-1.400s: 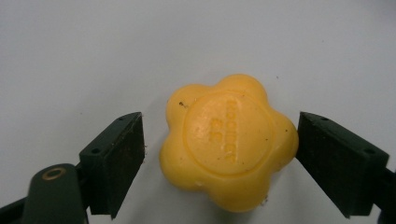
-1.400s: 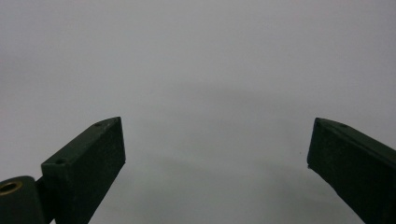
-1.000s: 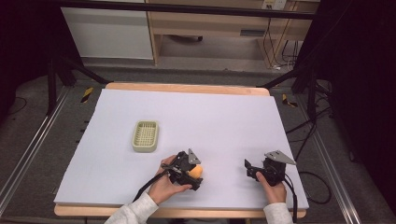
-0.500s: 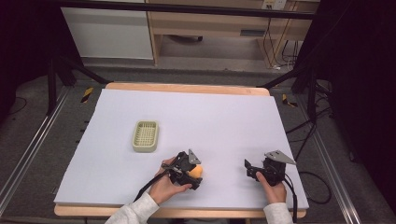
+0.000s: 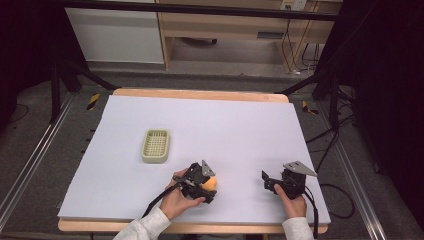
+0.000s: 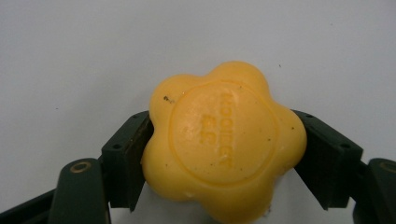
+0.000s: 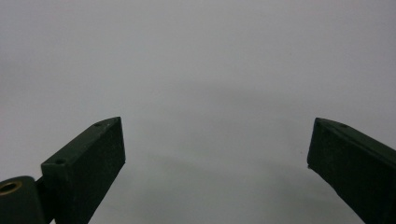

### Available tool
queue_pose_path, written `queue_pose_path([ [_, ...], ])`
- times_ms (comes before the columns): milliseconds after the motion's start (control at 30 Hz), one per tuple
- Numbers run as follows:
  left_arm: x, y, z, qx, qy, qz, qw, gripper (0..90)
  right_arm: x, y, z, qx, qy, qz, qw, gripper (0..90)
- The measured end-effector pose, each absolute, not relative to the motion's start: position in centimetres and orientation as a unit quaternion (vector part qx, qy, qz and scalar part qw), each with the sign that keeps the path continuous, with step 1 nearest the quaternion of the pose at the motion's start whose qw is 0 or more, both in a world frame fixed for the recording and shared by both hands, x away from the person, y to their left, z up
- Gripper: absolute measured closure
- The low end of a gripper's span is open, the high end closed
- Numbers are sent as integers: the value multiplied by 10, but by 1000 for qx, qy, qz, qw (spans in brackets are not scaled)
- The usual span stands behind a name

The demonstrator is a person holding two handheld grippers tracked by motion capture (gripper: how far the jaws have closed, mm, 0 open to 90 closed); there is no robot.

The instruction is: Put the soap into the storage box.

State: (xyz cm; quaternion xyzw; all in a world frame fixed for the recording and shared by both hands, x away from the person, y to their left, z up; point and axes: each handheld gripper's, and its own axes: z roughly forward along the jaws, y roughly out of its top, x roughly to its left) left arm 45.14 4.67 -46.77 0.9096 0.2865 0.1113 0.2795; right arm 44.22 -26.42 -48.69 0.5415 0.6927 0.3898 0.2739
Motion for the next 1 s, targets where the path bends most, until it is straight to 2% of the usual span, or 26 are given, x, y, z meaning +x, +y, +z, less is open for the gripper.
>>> queue_pose_path([
  [1000,452,53,-467,908,291,112,279,257,443,-264,-487,540,693,390,275,46],
])
